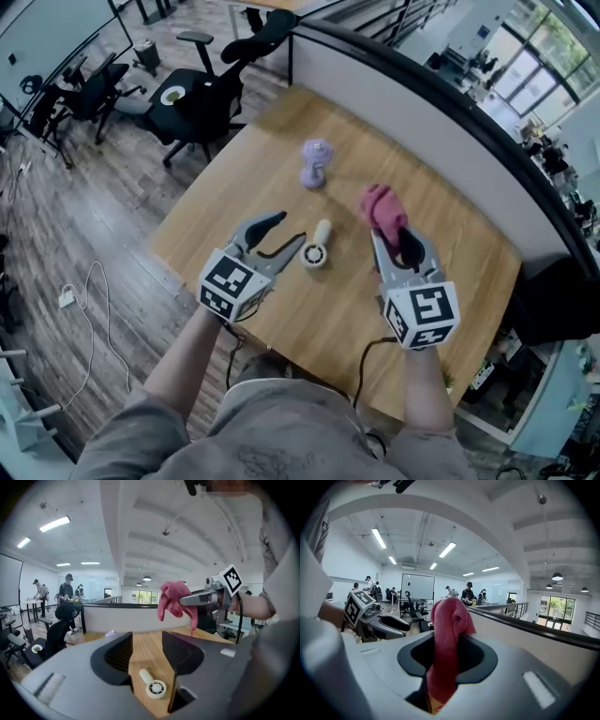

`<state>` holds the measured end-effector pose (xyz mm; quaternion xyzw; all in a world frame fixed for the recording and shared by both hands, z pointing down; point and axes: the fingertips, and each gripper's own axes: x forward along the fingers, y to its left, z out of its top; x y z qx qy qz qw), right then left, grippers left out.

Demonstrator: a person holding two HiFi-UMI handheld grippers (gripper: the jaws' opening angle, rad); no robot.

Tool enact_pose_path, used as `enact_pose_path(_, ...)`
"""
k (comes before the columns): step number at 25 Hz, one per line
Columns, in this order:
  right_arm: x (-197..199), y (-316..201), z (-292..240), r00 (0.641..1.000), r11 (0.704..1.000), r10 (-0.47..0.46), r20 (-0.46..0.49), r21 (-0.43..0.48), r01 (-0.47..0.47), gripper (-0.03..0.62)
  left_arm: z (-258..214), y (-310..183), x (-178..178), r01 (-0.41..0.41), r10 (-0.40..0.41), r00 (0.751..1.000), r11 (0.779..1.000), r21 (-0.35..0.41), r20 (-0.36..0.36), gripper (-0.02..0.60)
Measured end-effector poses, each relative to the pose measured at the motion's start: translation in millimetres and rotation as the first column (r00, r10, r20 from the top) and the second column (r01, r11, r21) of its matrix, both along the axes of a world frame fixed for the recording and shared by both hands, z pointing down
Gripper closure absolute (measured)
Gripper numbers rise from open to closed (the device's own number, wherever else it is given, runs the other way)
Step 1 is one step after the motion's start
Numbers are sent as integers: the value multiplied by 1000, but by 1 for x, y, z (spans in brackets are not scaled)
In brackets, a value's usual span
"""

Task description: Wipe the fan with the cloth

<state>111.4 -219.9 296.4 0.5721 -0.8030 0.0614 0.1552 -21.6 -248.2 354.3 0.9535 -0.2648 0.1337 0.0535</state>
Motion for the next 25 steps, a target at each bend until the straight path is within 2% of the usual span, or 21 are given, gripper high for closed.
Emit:
enact_pose_path(2,-2,10,-25,1000,999,-4,14,48,3,480,-32,5,-1,2,-1,1000,998,58,-18,401)
enact_pose_path(4,-4,21,-47,1000,996,-10,22,92,8,480,-60,12,-1,5,-1,999,993,116,-33,466)
enact_pose_path(7,-4,38,-74,999,989,-8,32,150,3,480,-94,25,-3,17,-6,998,982,186,-61,488)
enact_pose_path(12,0,71,-97,994,978,31,106,203,-52,480,-130,45,-18,80,-59,992,979,187,-115,537)
enact_pose_path(17,-4,96,-97,987,971,59,147,222,-91,480,-143,55,-33,114,-92,989,972,208,-112,578)
enact_pose_path(20,-12,106,-86,984,974,61,167,204,-95,482,-147,60,-40,139,-113,986,965,224,-121,580)
enact_pose_path(23,-25,116,-72,977,983,51,208,162,-86,482,-139,70,-46,136,-119,989,960,245,-84,580)
enact_pose_path(25,-29,121,-65,974,987,49,222,138,-81,482,-128,77,-49,137,-128,990,965,222,-56,580)
